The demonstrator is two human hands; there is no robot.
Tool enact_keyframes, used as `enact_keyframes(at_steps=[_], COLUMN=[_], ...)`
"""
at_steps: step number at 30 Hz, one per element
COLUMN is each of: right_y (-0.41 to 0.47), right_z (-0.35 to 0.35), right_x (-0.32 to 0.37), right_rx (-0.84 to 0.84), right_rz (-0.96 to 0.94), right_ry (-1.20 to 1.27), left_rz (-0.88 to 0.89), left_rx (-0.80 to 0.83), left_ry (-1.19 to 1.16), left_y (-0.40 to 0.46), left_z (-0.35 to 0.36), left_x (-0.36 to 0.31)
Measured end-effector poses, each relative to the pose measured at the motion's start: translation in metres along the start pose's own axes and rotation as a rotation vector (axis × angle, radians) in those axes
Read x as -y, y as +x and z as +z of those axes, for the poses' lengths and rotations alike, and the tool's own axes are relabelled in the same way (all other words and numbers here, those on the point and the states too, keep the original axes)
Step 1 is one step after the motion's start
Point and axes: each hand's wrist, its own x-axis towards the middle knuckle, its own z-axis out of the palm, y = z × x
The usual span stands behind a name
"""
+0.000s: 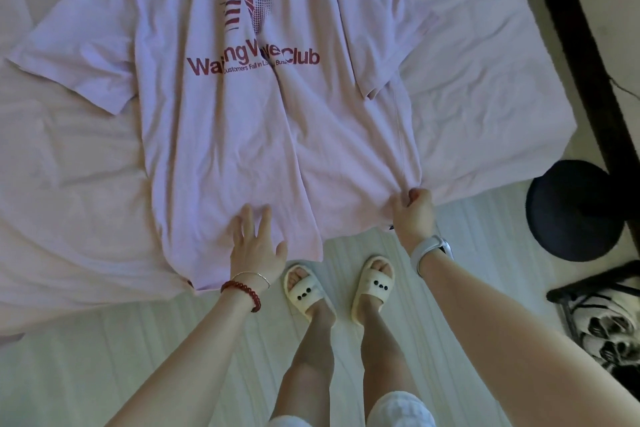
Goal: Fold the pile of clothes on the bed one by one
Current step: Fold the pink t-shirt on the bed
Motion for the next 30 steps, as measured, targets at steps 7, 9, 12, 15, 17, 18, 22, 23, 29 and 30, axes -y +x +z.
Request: enact_keyframes(at_steps=[7, 9, 12, 15, 17, 18, 22, 23, 29, 30], right_y=[0.006, -0.003, -0.017, -0.017, -0.010, -0.005, 0.026, 0.035, 0.054, 0.053], right_z=[-0.027, -0.046, -0.076, -0.100, -0.113, -0.122, -0.150, -0.155, -0.162, -0.163], right_x=[-0.008, -0.011, -0.002, 0.009, 0.009, 0.005, -0.033, -0.041, -0.036, -0.027], right_rx=[-0.009, -0.044, -0.131, -0.215, -0.208, -0.189, -0.131, -0.101, 0.109, 0.135], right_rz=[-0.053, -0.107, -0.223, -0.293, -0.320, -0.334, -0.301, -0.241, -0.247, -0.278], right_ry=[0.051, 0.068, 0.127, 0.206, 0.187, 0.144, -0.149, -0.186, -0.254, -0.253], left_rz=[0.083, 0.149, 0.228, 0.258, 0.240, 0.224, 0.154, 0.125, 0.036, 0.043], left_rx=[-0.065, -0.054, -0.025, 0.011, 0.042, 0.064, 0.202, 0.246, 0.252, 0.231], left_ry=[0.120, 0.193, 0.278, 0.311, 0.307, 0.303, 0.318, 0.317, 0.292, 0.282], left_y=[-0.006, -0.009, -0.012, -0.012, -0.010, -0.009, -0.010, -0.012, -0.023, -0.023], left_z=[-0.011, -0.012, -0.011, -0.007, -0.003, 0.000, 0.009, 0.011, 0.001, -0.004], left_x=[-0.033, -0.052, -0.081, -0.108, -0.119, -0.123, -0.123, -0.123, -0.143, -0.149])
